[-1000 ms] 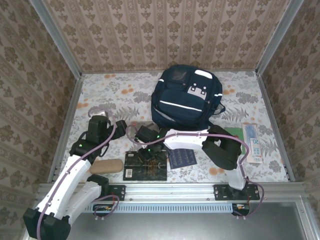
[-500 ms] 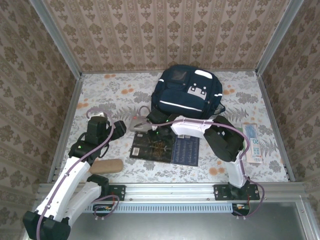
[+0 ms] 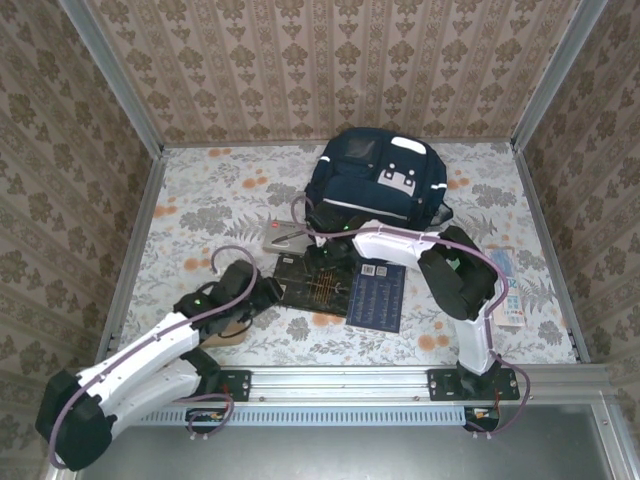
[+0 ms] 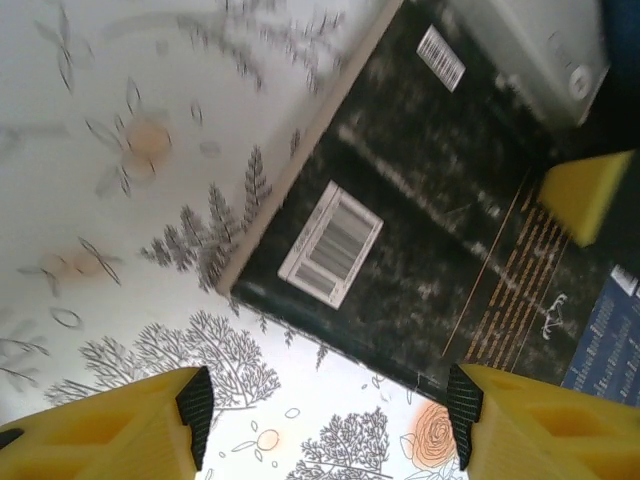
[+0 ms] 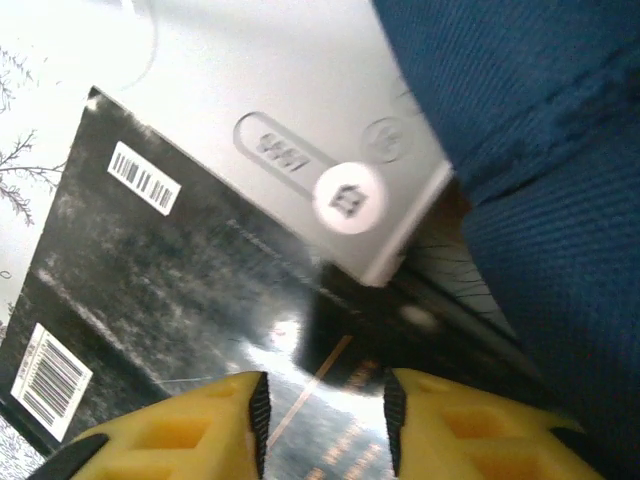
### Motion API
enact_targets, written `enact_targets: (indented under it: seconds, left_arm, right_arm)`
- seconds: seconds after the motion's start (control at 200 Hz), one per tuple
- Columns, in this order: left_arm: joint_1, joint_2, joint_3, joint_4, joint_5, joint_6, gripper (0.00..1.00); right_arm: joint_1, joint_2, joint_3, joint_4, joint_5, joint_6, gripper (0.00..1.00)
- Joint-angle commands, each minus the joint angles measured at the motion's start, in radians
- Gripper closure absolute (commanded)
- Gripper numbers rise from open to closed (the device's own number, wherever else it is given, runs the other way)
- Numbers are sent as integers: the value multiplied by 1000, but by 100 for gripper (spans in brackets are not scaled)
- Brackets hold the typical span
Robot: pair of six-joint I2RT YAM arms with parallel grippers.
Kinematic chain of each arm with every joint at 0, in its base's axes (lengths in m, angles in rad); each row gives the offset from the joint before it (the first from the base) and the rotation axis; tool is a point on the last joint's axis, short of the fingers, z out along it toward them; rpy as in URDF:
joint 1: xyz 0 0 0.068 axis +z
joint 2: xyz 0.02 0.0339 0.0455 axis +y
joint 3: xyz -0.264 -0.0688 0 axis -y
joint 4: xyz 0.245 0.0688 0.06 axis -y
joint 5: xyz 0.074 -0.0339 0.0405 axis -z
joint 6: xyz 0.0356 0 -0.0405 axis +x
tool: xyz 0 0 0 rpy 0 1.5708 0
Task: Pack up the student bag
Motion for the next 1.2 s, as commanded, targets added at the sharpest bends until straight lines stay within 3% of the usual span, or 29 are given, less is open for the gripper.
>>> enact_targets:
  seconds: [0.0,0.145,0.335,0.56,0.91,1.065,1.195]
  left_arm:
    - [-55,46,-54,146,-39,-228,38]
    - [-69,104,-74,231,-79,-270,47]
    - [-69,212,-67,289,-114,-291,51]
    - [-19,358,-11,335,-114,-181,53]
    - [183,389,58,313,-32,100,44]
    - [188,326,51,234,11,129,31]
    - [163,260,8,204,45,109,27]
  right_arm:
    - [-70,-58,-42,-63,67,-63,57]
    - [-108,-63,-92,-73,61,-103,56]
    - [-94,-76,-165,-37,27,-86,57]
    - [-20,-66,-147,-34,-12,-36,57]
    - [36,-83,-87,-22,-115,-15,56]
    - [34,-77,-90,15,-59,-89,52]
    - [28,-63,-104,61,-19,-130,51]
